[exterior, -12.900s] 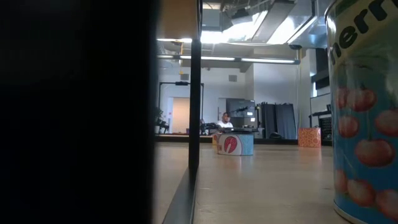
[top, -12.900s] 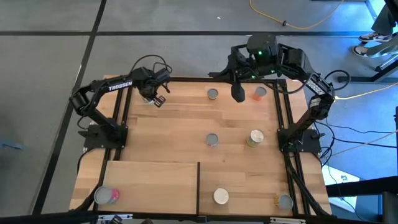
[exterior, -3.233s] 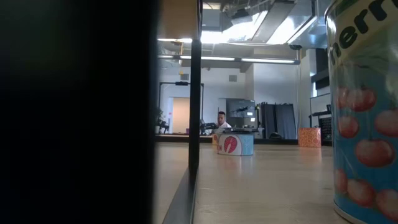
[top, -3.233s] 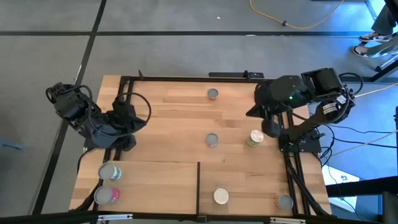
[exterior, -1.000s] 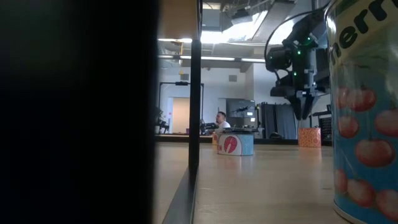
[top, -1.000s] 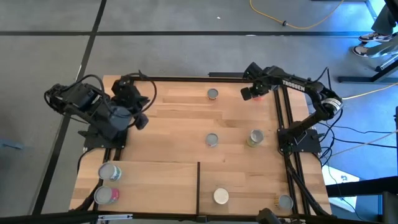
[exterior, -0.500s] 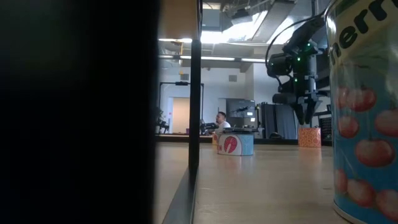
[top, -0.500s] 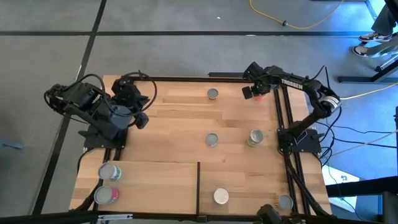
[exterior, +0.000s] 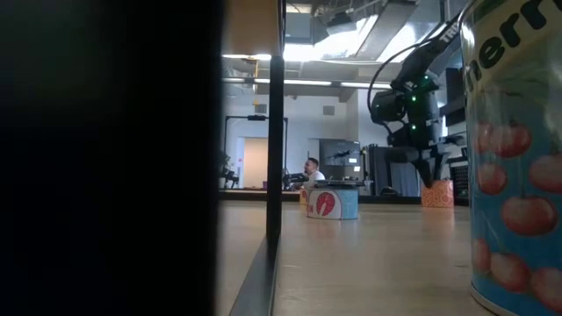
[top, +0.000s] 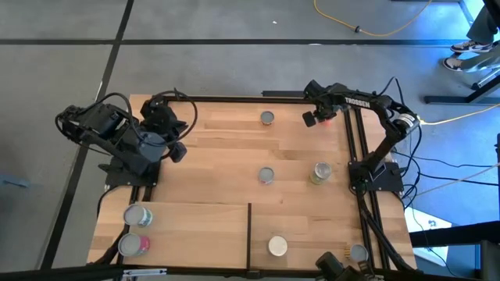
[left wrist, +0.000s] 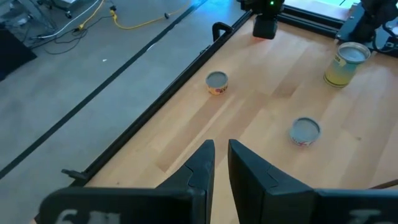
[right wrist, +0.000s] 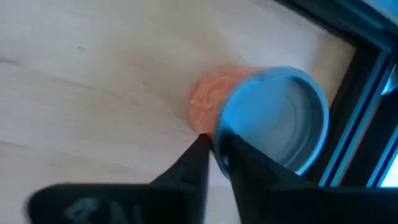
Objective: Pick and place cans onto a shelf
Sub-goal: Put the canned saucy meatballs on the shelf
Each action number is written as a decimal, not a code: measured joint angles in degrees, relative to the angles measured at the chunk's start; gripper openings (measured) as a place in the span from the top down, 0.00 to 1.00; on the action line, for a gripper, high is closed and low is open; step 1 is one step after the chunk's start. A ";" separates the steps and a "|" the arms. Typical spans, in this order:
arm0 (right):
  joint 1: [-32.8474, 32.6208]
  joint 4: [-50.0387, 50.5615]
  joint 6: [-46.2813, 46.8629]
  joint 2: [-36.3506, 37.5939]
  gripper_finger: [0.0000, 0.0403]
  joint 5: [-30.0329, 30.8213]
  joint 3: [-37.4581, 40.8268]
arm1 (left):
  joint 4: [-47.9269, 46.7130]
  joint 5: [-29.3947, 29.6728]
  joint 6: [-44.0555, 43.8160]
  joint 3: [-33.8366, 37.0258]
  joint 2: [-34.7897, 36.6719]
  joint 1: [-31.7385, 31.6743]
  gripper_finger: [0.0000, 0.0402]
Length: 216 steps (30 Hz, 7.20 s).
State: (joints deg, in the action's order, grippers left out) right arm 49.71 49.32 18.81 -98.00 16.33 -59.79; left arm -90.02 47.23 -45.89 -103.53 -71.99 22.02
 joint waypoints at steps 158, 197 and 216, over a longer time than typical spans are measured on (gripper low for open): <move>-51.04 18.38 -74.82 -22.38 0.99 -27.05 -74.79 | 14.50 -48.88 102.01 0.00 -13.90 -20.04 0.86; -42.36 16.05 -34.10 -40.51 0.99 -23.49 -74.84 | 10.95 -30.96 75.84 -6.64 -8.03 -14.43 0.86; -42.36 16.76 -31.09 -44.21 0.97 -23.45 -74.82 | 6.76 -28.18 52.30 -6.45 -7.96 -16.67 0.86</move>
State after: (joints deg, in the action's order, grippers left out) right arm 7.35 66.08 -12.27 -142.21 -7.11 -134.61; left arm -83.26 19.05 6.41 -109.97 -79.94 5.35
